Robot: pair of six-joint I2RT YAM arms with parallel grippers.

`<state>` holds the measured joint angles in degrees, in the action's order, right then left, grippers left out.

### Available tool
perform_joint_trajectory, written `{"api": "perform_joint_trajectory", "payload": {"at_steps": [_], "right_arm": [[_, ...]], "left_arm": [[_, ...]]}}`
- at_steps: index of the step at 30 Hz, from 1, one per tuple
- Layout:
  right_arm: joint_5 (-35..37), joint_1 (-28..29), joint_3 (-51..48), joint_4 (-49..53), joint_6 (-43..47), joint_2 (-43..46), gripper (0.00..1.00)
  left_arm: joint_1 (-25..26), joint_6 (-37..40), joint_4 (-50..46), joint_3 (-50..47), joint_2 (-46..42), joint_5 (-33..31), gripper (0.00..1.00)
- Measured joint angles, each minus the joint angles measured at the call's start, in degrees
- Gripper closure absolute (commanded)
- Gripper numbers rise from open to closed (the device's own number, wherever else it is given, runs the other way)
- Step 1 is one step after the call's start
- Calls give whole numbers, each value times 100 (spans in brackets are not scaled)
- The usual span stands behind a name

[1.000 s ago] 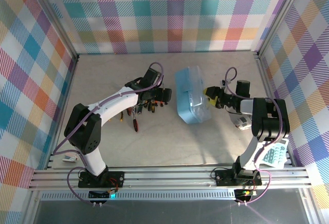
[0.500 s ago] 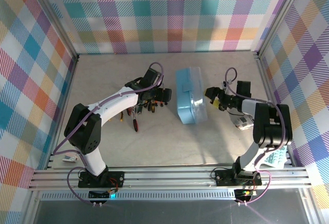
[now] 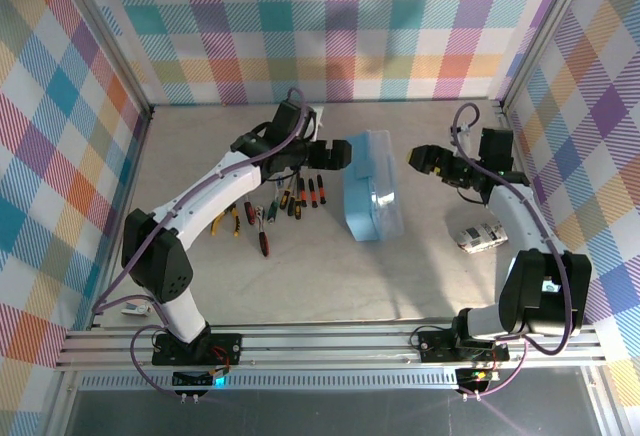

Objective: Pack the tool kit

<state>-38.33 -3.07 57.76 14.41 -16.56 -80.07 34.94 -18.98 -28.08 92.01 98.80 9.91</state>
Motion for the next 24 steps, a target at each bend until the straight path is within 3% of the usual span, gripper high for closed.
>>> {"api": "perform_joint_trajectory", "payload": {"at_steps": [5,8,24], "right_arm": [[44,380,-31,98,70,-7,15],[87,560,-33,103,92,-68,25],[457,955,-116,-144,79,-492,47]], "left_arm": [[0,-767,575,-4,251,1342,0],[0,-1069,772,-13,474,1757,0],[22,-1628,1043,-181,857,2146,0]]}}
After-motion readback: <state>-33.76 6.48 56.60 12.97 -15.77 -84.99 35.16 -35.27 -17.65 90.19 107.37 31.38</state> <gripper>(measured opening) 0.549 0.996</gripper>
